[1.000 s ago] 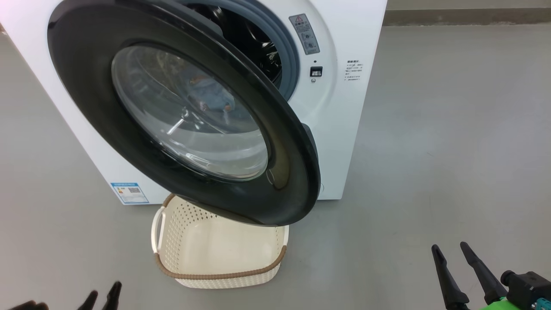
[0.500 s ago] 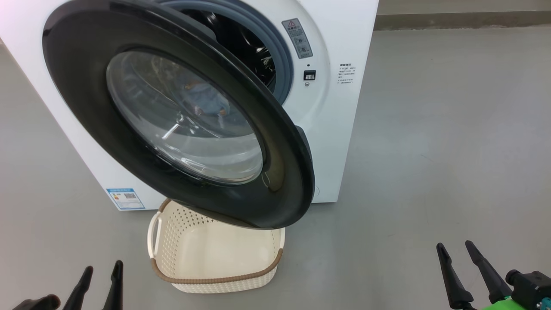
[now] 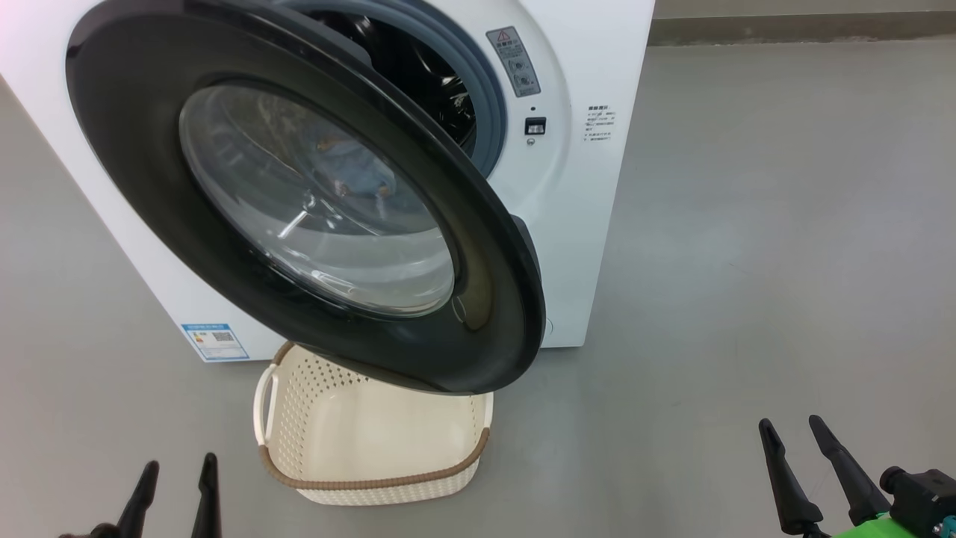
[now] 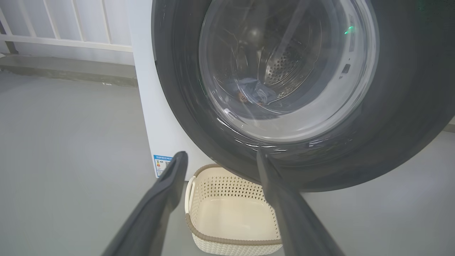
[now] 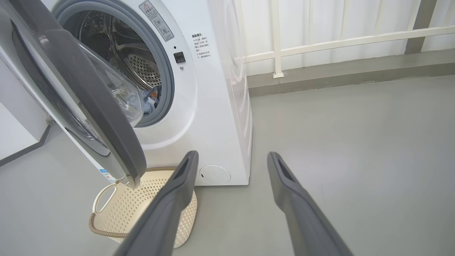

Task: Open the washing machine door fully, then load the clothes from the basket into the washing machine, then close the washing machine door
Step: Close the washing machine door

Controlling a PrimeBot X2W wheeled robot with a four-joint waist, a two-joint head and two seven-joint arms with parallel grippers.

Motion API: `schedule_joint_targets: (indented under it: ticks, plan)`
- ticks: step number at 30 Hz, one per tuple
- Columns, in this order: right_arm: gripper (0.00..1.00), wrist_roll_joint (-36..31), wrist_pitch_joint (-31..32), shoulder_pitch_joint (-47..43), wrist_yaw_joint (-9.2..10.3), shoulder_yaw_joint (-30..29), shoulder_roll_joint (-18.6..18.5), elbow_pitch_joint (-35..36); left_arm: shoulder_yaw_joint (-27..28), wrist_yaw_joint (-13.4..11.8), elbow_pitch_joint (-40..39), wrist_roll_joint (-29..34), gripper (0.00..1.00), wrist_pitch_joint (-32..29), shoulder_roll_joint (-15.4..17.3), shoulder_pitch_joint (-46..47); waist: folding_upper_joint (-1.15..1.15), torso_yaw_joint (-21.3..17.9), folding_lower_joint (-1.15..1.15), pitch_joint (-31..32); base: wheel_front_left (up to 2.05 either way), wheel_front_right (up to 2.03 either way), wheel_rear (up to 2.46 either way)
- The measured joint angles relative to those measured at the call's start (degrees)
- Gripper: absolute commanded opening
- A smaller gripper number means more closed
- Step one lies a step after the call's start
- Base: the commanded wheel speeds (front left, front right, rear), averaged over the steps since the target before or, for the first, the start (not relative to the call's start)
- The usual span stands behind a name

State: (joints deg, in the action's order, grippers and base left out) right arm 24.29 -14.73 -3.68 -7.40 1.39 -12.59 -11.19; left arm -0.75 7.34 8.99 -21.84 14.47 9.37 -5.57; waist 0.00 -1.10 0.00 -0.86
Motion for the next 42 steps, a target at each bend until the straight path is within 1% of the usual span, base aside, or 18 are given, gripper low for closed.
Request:
schedule_joint_targets:
  ticks: [3, 10, 31, 32, 33, 34, 35, 36, 42]
  plan:
    - [1.00, 0.0, 0.0, 0.0, 0.00, -0.1, 0.1, 0.0, 1.1, 0.0, 0.6, 0.6, 1.00, 0.0, -0.8, -0.4, 0.00, 0.1, 0.00, -0.2, 0.00, 0.00, 0.00]
    - [1.00, 0.0, 0.0, 0.0, 0.00, -0.2, 0.6, -0.4, 1.5, 0.0, 1.3, 1.5, 1.00, 0.0, -1.5, -0.4, 0.00, 0.2, 0.00, -0.4, 0.00, 0.00, 0.00]
    - [1.00, 0.0, 0.0, 0.0, 0.00, -0.3, 0.8, -0.6, 0.8, 0.0, 1.0, 2.5, 1.00, 0.0, -1.6, -0.4, 0.00, 1.2, 0.00, -0.3, 0.00, 0.00, 0.00]
    - [0.70, 0.0, 0.0, 0.0, 0.00, -0.3, 0.8, -0.6, 0.7, 0.0, 1.0, 2.5, 1.00, 0.0, -1.6, -0.4, 0.00, 1.3, 0.00, -0.2, 0.00, 0.00, 0.00]
    - [0.43, 0.0, 0.0, 0.0, 0.00, -0.3, 0.8, -0.6, 0.5, 0.0, 1.0, 2.5, 1.00, 0.0, -1.6, -0.4, 0.00, 1.4, 0.00, -0.2, 0.00, 0.00, 0.00]
    - [0.26, 0.0, 0.0, 0.0, 0.00, -0.3, 0.9, -0.6, 0.4, 0.0, 1.0, 2.5, 1.00, 0.0, -1.6, -0.4, 0.00, 1.5, 0.00, -0.1, 0.00, 0.00, 0.00]
    - [0.05, 0.0, 0.0, 0.0, 0.00, -0.3, 0.9, -0.6, 0.2, 0.0, 0.9, 2.5, 1.00, 0.0, -1.6, -0.4, 0.00, 1.6, 0.00, -0.1, 0.00, 0.00, 0.00]
    - [0.00, 0.0, 0.0, 0.0, 0.00, -0.3, 0.9, -0.6, 0.0, 0.0, 0.9, 2.5, 1.00, 0.0, -1.6, -0.4, 0.00, 1.7, 0.00, -0.1, 0.00, 0.00, 0.00]
    - [0.00, 0.6, 0.0, 0.4, 0.00, -0.7, 1.5, 1.0, -0.9, 0.0, 0.4, 2.5, 1.00, 0.0, -1.6, -0.4, 0.00, 2.3, 0.00, 0.0, 0.00, 0.00, 0.00]
